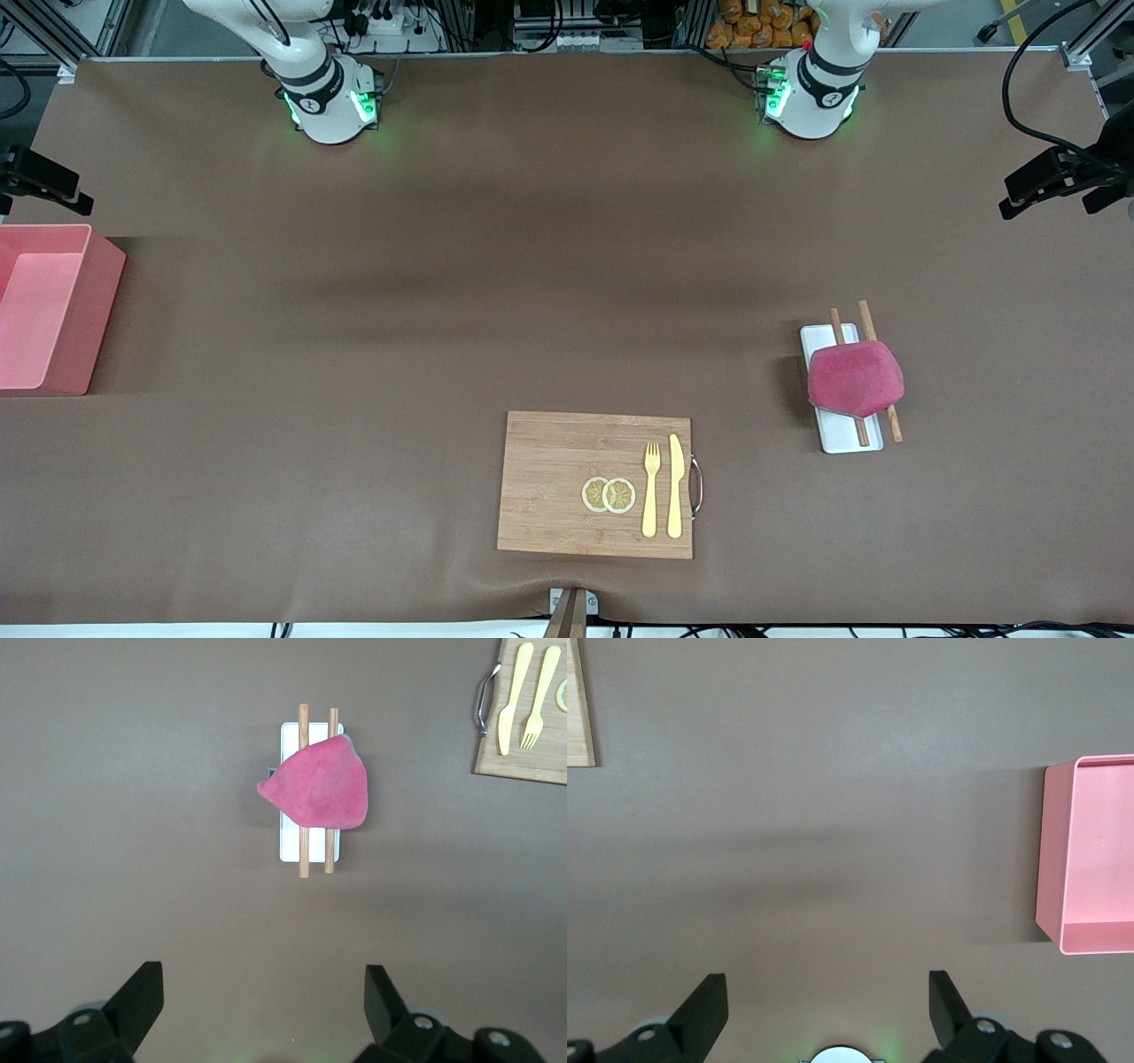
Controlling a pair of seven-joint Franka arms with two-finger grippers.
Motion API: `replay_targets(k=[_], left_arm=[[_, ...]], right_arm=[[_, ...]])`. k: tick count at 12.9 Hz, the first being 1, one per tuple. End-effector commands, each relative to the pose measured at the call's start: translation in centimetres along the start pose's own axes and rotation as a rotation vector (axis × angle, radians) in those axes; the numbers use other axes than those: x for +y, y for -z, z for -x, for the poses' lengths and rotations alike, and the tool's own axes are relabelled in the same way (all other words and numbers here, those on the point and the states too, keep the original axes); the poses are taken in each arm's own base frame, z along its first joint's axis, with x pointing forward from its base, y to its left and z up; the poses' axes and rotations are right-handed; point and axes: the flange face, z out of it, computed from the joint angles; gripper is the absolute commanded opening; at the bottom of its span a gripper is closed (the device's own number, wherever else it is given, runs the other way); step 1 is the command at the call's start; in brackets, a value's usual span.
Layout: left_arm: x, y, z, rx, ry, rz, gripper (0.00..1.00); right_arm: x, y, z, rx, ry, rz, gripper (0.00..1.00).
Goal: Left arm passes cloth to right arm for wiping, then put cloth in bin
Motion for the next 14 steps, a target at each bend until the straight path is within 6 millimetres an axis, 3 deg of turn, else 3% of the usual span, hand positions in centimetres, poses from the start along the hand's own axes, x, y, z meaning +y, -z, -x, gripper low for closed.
replay_targets(k=[1, 6, 9, 14], left_arm=[[0.2, 1.3, 0.7, 0.009, 0.01, 0.008, 1.0], [-0.3, 0.4, -0.6, -0.003, 0.006, 0.006, 1.0], [-0.3, -3.8, -3.4, -0.045, 0.007, 0.009, 1.0], [1.0, -13.9, -9.4, -0.068, 0.017, 0.02, 1.0]], right_arm=[[-0.1, 0.3, 0.1, 0.0, -0.003, -0.011, 1.0], [-0.1, 0.2, 0.1, -0.001, -0.004, -0.011, 1.0], [-0.3, 0.2, 0.1, -0.003, -0.001, -0.011, 1.0], [-0.4, -0.2, -0.2, -0.009, 0.001, -0.009, 1.0]])
